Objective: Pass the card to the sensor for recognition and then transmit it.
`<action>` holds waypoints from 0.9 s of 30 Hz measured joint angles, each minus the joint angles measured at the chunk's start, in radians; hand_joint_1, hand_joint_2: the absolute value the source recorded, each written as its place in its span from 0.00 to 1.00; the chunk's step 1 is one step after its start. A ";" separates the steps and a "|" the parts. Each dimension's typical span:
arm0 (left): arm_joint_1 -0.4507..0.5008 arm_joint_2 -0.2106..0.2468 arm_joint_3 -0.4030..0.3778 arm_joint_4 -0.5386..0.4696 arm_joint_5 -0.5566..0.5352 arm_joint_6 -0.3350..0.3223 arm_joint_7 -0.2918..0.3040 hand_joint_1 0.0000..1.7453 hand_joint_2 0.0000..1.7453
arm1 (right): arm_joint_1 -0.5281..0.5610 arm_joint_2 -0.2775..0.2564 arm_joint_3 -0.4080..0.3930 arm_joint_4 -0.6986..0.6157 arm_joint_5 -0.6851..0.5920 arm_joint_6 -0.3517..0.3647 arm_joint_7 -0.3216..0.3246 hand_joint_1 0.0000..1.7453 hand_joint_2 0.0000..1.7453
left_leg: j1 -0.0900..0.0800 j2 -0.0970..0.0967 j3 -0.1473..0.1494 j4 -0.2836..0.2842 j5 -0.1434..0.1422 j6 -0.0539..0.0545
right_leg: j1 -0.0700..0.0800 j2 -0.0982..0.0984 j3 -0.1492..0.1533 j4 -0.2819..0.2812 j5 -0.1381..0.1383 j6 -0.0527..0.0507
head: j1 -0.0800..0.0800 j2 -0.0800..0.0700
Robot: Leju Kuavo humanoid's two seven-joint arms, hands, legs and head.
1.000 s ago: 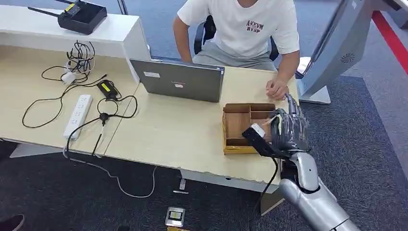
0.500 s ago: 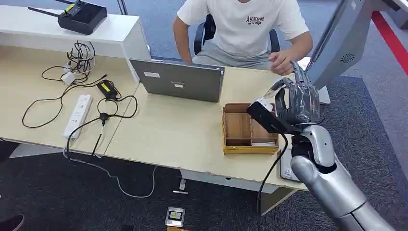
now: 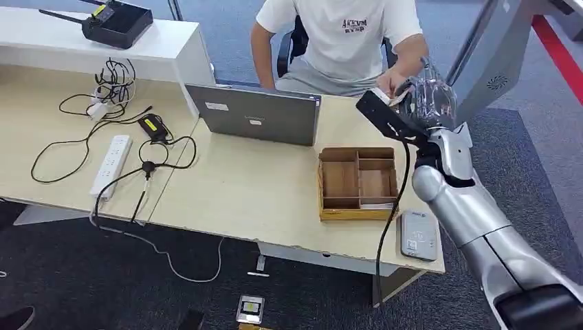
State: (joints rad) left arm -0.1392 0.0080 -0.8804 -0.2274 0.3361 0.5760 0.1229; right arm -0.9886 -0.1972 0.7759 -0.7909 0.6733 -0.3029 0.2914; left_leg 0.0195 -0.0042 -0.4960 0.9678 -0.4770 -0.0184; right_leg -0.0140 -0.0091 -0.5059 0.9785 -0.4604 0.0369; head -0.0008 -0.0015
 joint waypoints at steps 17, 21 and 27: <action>-0.007 0.003 -0.046 0.000 -0.004 -0.002 0.006 0.00 1.00 | -0.048 0.040 0.034 0.179 0.009 -0.002 0.006 1.00 1.00 | 0.000 0.000 0.000 0.000 0.000 0.000 | 0.000 0.000 0.000 0.000 0.000 0.000 | 0.000 0.000; -0.007 0.003 -0.050 0.000 -0.007 -0.005 0.013 0.00 1.00 | -0.051 0.045 0.040 0.197 0.016 -0.011 0.024 1.00 1.00 | 0.000 0.000 0.000 0.000 0.000 0.000 | 0.000 0.000 0.000 0.000 0.000 0.000 | 0.000 0.000; 0.001 0.004 -0.056 0.000 0.001 0.009 0.020 0.00 1.00 | -0.065 0.052 0.052 0.228 0.040 -0.015 0.051 0.00 0.00 | 0.000 0.000 0.000 0.000 0.000 0.000 | 0.000 0.000 0.000 0.000 0.000 0.000 | 0.000 0.000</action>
State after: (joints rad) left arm -0.1379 0.0122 -0.9361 -0.2274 0.3372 0.5848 0.1431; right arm -1.0533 -0.1453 0.8278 -0.5631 0.7137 -0.3177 0.3426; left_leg 0.0195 -0.0039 -0.4961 0.9679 -0.4770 -0.0184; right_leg -0.0139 -0.0091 -0.5063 0.9786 -0.4604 0.0369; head -0.0008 -0.0015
